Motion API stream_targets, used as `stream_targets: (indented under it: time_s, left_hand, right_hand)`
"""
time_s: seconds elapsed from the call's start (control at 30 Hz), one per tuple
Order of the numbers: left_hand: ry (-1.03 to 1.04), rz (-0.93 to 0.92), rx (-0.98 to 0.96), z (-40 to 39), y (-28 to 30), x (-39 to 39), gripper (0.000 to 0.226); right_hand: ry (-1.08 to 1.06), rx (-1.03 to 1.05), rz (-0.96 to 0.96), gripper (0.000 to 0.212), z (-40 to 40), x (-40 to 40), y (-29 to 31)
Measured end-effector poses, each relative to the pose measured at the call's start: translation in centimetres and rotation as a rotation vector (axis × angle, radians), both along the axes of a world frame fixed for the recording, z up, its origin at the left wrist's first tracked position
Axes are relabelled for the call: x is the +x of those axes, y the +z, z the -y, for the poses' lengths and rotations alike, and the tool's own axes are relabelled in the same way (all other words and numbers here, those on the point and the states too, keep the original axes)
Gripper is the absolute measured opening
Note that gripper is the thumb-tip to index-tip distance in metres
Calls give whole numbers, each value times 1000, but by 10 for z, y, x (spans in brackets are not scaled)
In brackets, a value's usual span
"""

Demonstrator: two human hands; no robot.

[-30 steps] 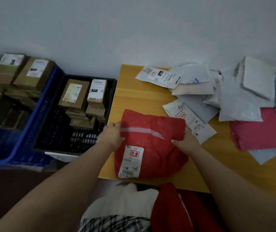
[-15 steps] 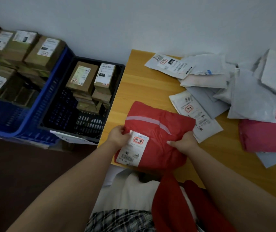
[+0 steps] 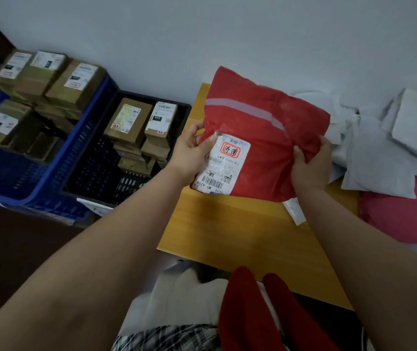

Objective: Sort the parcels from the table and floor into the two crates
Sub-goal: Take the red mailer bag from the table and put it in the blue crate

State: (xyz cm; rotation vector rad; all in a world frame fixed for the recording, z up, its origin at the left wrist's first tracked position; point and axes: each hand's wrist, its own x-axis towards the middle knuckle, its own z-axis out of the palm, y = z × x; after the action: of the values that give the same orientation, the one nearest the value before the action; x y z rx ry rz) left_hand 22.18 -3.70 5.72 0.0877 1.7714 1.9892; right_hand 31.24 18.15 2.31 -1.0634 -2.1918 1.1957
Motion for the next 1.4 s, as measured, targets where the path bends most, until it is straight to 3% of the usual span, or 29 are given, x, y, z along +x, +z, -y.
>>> stream_targets:
  time_s: [0.3,0.53,0.8,1.03,1.4]
  left_hand:
    - [-19,-34,116,23,17,-29,42]
    - [-42,-30,122,108,9,-75,35]
    - [-3,-29,-85,272,-21,-141,25]
    - [-1,-43,-314,349,-48,-153,23]
    - [16,-19,-612,436,-52,-155,76]
  right_hand:
    - [-64,4,-46,51,38,-28,7]
    - [-61,-3,-20,51,120,-71,-1]
    - [-7,-76,18,49,285,-125,-20]
    - [54,-29,159,55,352,-138,-32]
    - [282,-38,294,61,426,-181,-41]
